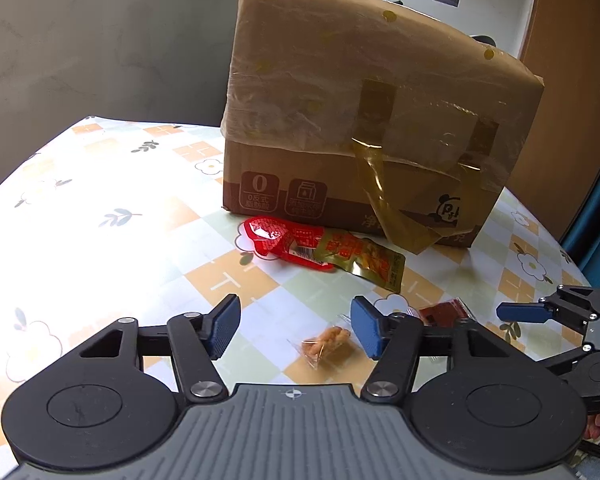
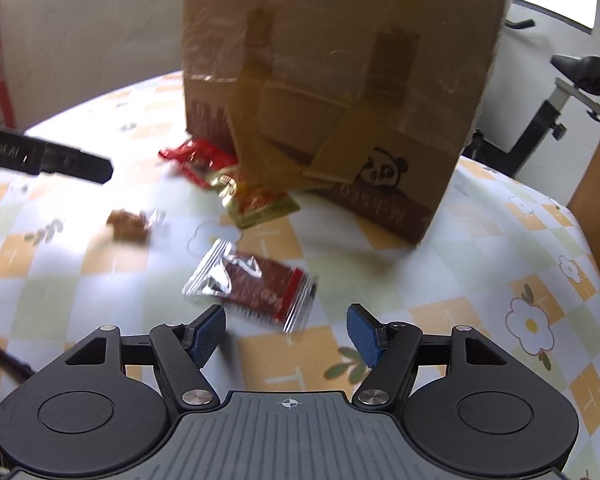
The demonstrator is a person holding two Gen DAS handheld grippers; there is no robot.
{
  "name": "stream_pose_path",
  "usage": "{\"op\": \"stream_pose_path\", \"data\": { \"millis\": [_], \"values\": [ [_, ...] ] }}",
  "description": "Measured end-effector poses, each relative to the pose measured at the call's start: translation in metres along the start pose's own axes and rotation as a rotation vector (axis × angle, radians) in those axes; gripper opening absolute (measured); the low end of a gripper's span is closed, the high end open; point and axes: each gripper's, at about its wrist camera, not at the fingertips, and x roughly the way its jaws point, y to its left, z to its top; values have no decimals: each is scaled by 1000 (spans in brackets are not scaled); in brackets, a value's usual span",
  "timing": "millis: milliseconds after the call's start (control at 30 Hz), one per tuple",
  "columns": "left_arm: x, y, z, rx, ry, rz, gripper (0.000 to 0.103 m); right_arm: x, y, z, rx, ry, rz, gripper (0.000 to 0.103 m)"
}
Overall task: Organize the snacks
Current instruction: 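Withdraw both open tools from the box back to the snack pile, then grasp the red plastic pack with the left tool while the right tool grasps the clear meat packet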
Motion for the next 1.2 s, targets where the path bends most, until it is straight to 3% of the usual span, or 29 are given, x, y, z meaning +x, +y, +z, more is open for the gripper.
{"op": "stream_pose_path", "data": {
  "millis": [367, 600, 733, 833, 1067, 1200],
  "values": [
    [7, -2, -2, -1, 17, 3, 62, 27, 6, 25, -22, -15, 34, 67],
    [12, -4, -5, 13, 34, -1, 56, 41, -6, 25, 53, -46, 106, 69],
    [14, -4, -8, 15, 43, -15, 47, 40, -3, 22, 34, -81, 127, 56],
    [17, -3, -9, -8, 60, -29, 47, 36, -2, 18, 34, -99, 126, 45],
    [25, 3, 3, -7, 69, -25, 47, 34, -5, 18, 46, -106, 114, 42],
    [41, 14, 27, -21, 49, 31, 50, 35, -4, 18, 47, -107, 108, 42]
  ]
}}
